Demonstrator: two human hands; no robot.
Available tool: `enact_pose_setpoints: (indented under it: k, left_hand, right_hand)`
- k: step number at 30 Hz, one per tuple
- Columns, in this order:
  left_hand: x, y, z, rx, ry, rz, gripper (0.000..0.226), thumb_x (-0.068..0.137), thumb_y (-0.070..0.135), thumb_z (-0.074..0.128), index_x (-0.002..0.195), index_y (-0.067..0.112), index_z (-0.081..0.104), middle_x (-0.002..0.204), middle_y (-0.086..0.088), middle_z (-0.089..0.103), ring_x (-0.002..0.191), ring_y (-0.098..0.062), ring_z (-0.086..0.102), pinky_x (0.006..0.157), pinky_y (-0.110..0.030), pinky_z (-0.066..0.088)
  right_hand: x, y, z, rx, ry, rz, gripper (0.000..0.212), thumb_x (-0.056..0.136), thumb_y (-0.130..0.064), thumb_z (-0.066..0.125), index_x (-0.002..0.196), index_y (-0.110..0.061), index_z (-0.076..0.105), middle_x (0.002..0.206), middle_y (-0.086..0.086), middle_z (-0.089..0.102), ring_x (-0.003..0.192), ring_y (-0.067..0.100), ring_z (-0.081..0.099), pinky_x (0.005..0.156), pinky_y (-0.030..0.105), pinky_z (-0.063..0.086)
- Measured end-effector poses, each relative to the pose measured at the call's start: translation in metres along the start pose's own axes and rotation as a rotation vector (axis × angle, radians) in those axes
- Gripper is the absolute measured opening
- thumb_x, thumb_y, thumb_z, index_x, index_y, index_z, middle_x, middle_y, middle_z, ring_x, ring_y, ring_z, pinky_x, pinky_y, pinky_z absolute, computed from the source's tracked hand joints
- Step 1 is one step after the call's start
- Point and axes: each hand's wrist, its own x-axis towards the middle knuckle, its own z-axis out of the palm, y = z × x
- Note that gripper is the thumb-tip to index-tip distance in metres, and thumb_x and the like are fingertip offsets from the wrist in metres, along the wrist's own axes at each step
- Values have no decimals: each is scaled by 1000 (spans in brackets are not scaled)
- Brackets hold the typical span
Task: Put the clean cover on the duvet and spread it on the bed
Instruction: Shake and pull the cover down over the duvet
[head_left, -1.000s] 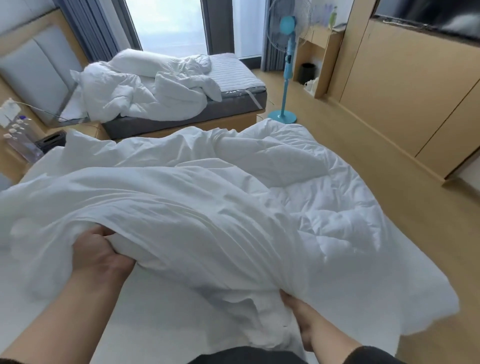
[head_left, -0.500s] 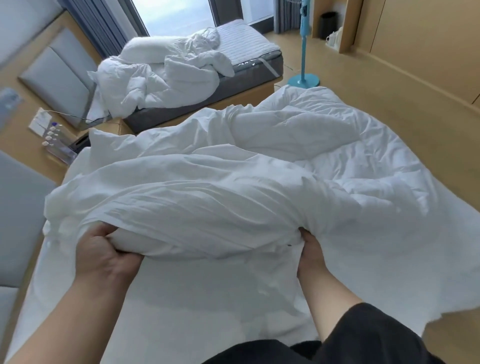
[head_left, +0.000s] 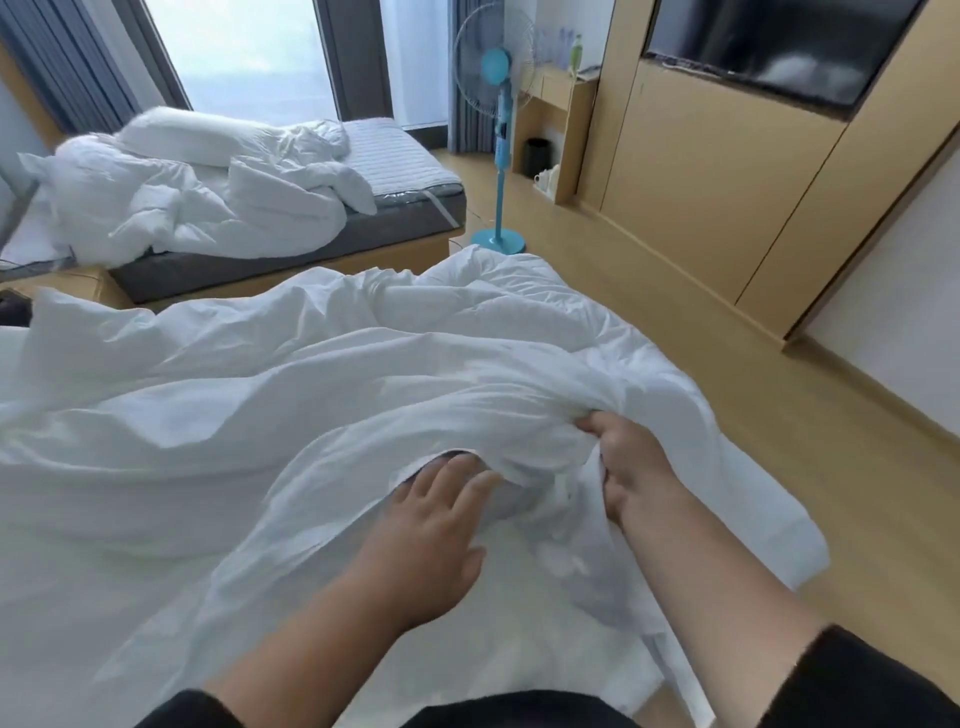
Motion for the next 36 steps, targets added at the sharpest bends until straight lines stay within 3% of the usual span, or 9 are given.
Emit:
enact_pose_setpoints:
  k: [3, 6, 10, 13, 16, 21, 26, 31, 36]
  left_hand:
    - [34, 17, 4, 103, 149, 154, 58, 66, 24, 82, 122, 14, 67, 119, -7, 64, 107, -34, 62, 95, -45, 52]
    - [46, 15, 22, 227, -36, 1, 98, 52, 43, 92, 139, 14, 58, 137, -12, 58, 121, -42, 58, 102, -58, 48]
    - [71, 3, 38, 156, -128, -235, 79, 83, 34, 64, 154, 26, 29, 150, -10, 38, 136, -38, 38, 114, -47, 33]
    - [100, -6, 35, 71, -138, -352, 31, 84, 29, 54, 111, 25, 41, 110, -6, 60, 105, -33, 59, 78, -37, 43]
    - [114, -16, 31, 44, -252, -371, 6, 87, 26, 47, 91, 24, 43, 97, -3, 64, 93, -32, 63, 69, -34, 42]
    - [133, -17, 11, 60, -231, -311, 16, 84, 24, 51, 70, 24, 43, 77, 7, 52, 80, -27, 53, 70, -31, 42]
    - [172, -9, -41, 153, -154, -331, 20, 81, 20, 56, 65, 22, 45, 69, 5, 54, 67, -22, 54, 60, -30, 44]
    - [194, 3, -82, 220, -96, -405, 17, 76, 12, 61, 66, 23, 53, 67, 0, 56, 62, -17, 49, 51, -25, 32]
    - [205, 12, -89, 268, -93, -446, 16, 72, 7, 57, 67, 22, 52, 74, -2, 56, 65, -16, 45, 52, -26, 28]
  right_hand:
    - [-9, -2, 12, -47, -64, 43, 34, 88, -3, 55, 119, 6, 66, 108, 29, 72, 95, 46, 72, 83, 67, 56]
    - [-11, -3, 16, -24, -74, 99, 32, 91, -5, 54, 118, 6, 66, 105, 28, 73, 91, 44, 74, 76, 58, 61]
    - [-6, -5, 13, -10, -93, 174, 27, 93, -6, 53, 111, 4, 70, 101, 27, 74, 86, 43, 74, 66, 51, 62]
    - [6, -12, -1, -59, -94, 197, 23, 92, -3, 54, 107, 4, 71, 101, 27, 74, 82, 41, 75, 63, 50, 62]
    - [22, -15, -21, -186, -145, 203, 17, 89, -4, 65, 102, 4, 71, 91, 21, 77, 76, 36, 76, 56, 42, 60]
    - [60, -31, -66, -506, -278, 65, 53, 69, -35, 92, 112, -11, 72, 100, 2, 79, 91, 23, 77, 75, 38, 62]
    - [88, -59, -132, -414, -274, 6, 64, 68, -46, 93, 118, -10, 74, 115, 8, 76, 105, 29, 73, 90, 47, 60]
    - [69, 88, -149, -150, -156, 259, 56, 68, -32, 86, 107, 5, 70, 91, 14, 78, 80, 24, 77, 62, 30, 60]
    - [35, 196, -90, -109, -466, 677, 61, 73, -39, 89, 116, 1, 74, 129, 20, 67, 117, 32, 67, 98, 38, 55]
